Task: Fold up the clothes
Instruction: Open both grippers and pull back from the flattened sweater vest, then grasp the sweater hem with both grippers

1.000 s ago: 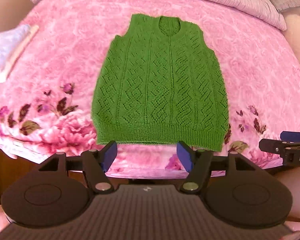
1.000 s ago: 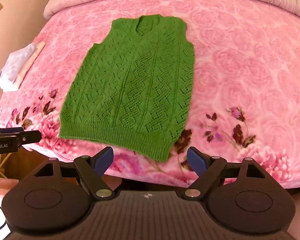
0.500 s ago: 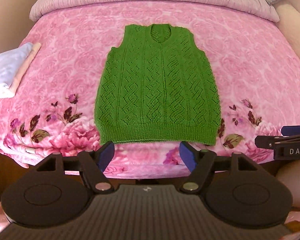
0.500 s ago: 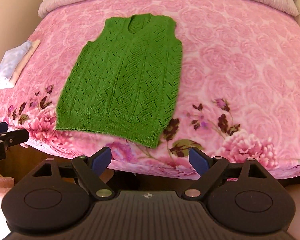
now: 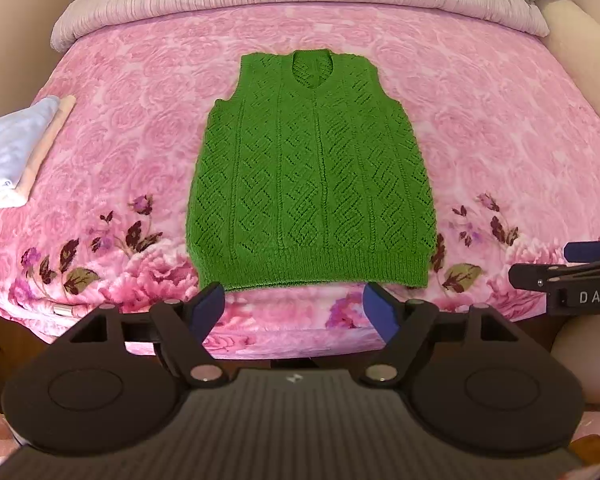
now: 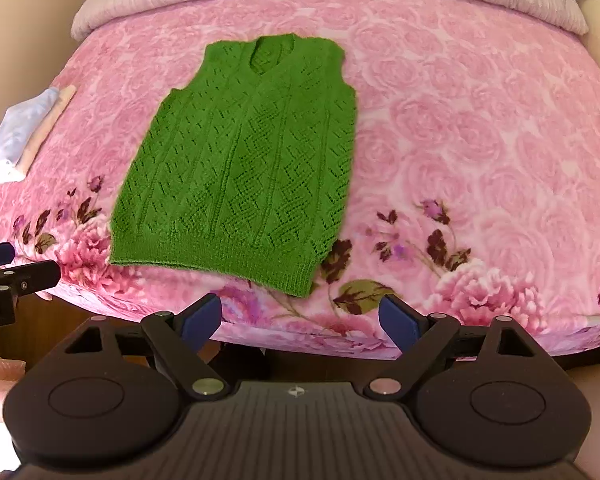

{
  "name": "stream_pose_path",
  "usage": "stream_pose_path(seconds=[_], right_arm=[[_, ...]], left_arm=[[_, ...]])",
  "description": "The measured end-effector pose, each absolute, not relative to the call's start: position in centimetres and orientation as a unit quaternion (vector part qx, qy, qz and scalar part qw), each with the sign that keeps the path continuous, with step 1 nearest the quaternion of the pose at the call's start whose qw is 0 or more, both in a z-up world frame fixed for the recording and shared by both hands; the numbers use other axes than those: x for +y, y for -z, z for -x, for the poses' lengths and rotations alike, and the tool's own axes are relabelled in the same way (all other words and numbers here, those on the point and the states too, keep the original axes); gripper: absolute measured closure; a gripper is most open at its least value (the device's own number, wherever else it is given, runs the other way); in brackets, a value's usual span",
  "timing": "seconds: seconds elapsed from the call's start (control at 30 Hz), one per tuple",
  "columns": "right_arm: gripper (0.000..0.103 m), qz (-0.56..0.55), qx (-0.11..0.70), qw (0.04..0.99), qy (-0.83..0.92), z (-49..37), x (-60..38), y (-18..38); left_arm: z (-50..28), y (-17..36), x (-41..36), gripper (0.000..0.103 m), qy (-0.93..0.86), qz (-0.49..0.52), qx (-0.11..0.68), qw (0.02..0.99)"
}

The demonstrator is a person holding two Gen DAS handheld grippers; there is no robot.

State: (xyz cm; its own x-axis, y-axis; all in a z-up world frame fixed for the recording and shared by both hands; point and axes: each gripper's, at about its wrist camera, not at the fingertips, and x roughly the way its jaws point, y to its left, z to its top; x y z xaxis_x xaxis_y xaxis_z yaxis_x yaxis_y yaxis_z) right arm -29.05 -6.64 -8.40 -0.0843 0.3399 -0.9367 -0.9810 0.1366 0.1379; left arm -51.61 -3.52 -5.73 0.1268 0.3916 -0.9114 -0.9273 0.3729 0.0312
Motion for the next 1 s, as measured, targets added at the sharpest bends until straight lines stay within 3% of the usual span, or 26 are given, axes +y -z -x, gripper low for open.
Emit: stream_pose_path(seconds=[0.33, 0.57, 0.73, 1.0], right_arm=[[0.014, 0.345, 0.455, 0.592, -0.569, 29.8, -6.3, 7.5], [0.014, 0.323, 0.484, 0.59, -0.56, 28.6, -5.9, 9.0], [0.019, 0.255, 0.541, 0.588, -0.545, 25.6, -6.4, 13.6], [0.036, 0.12, 0.649, 0.562, -0.499, 23.3, -6.6, 25.1]], left_arm=[[52.7, 6.2, -2.8, 0.029, -0.475, 0.307, 0.452, 0.69], [56.4, 8.4, -0.7, 0.028, -0.467, 0.36, 0.414, 0.694], [60.9, 14.2, 1.3, 0.044, -0.465, 0.418, 0.39, 0.676], [66.4, 24.8, 6.6, 0.043, -0.47, 0.507, 0.304, 0.656]])
